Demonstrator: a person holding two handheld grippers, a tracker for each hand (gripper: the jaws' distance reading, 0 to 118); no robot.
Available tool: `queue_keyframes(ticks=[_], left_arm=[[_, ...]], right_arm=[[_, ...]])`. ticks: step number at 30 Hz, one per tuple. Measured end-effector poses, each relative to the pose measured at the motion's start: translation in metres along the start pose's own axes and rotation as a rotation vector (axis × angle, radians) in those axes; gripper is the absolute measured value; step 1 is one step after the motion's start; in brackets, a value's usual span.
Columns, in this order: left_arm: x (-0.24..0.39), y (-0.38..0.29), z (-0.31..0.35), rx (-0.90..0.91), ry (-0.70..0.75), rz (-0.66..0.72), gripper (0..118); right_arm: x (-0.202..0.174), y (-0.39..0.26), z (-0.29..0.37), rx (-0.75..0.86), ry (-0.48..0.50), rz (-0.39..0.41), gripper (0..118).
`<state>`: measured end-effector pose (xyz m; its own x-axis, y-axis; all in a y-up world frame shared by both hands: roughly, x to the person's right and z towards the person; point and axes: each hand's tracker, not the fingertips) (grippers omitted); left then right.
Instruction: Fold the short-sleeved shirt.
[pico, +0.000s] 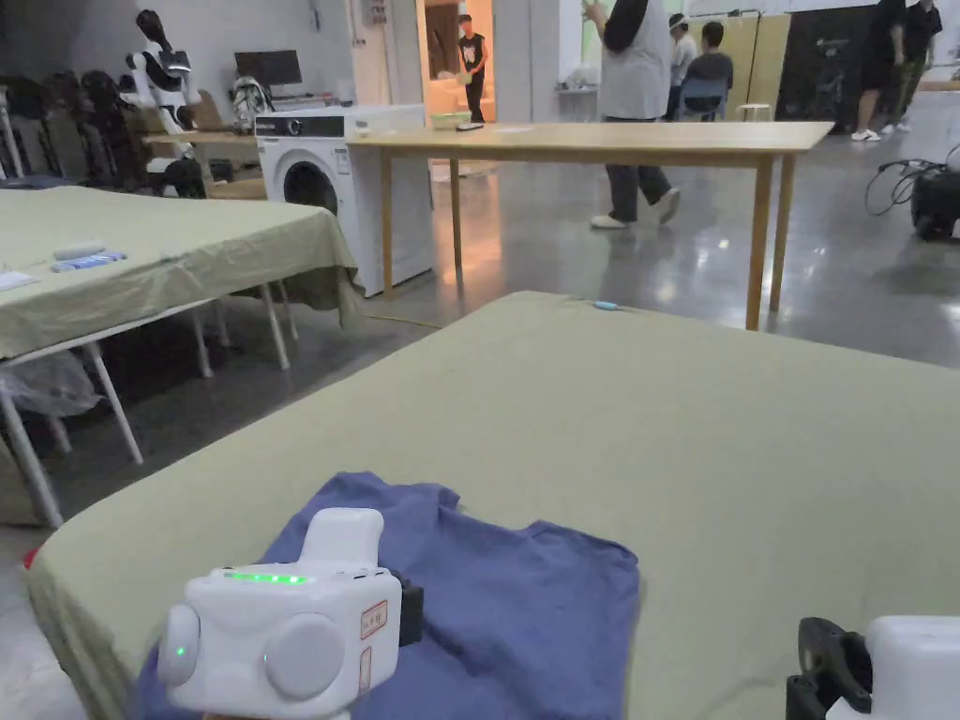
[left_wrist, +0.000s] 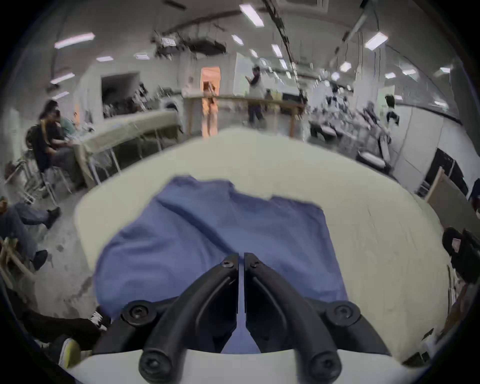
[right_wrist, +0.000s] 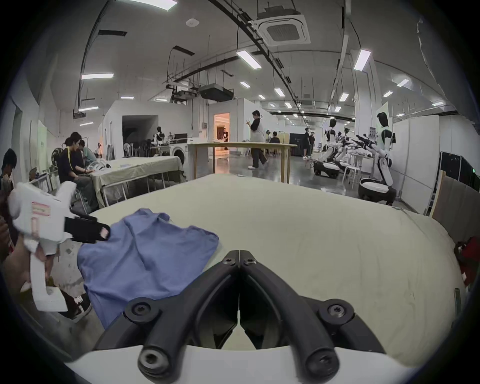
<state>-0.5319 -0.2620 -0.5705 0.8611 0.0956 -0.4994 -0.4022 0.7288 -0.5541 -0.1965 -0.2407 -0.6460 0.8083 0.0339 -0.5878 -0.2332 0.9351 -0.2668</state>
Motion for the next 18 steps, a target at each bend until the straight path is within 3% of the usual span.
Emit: queue_keyframes(ticks=[4, 5, 6, 7, 8, 16, 18], left_arm=[[0.005, 0.001, -0.048, -0.125, 0.000, -0.046, 3], [0.005, 0.001, -0.056, -0.157, -0.011, -0.045, 11], [0.003, 0.002, -0.063, -0.194, -0.021, -0.038, 36], [0.001, 0.003, -0.071, -0.228, -0.048, -0.007, 93], [-0.001, 0.001, -0.080, -0.267, -0.049, 0.014, 118], [0.014, -0.016, -0.113, -0.340, 0.049, -0.088, 115], [0.018, -0.015, -0.110, -0.332, 0.054, -0.111, 110]], right_arm=[[0.004, -0.016, -0.008, -0.041, 0.008, -0.004, 1], [0.005, -0.019, -0.010, -0.055, 0.012, -0.009, 1], [0.005, -0.021, -0.012, -0.064, 0.013, -0.017, 1], [0.007, -0.024, -0.014, -0.071, 0.017, -0.023, 1], [0.007, -0.026, -0.015, -0.078, 0.017, -0.027, 1], [0.019, -0.033, -0.006, -0.103, -0.008, -0.024, 1], [0.026, -0.033, 0.001, -0.104, -0.025, -0.021, 1]])
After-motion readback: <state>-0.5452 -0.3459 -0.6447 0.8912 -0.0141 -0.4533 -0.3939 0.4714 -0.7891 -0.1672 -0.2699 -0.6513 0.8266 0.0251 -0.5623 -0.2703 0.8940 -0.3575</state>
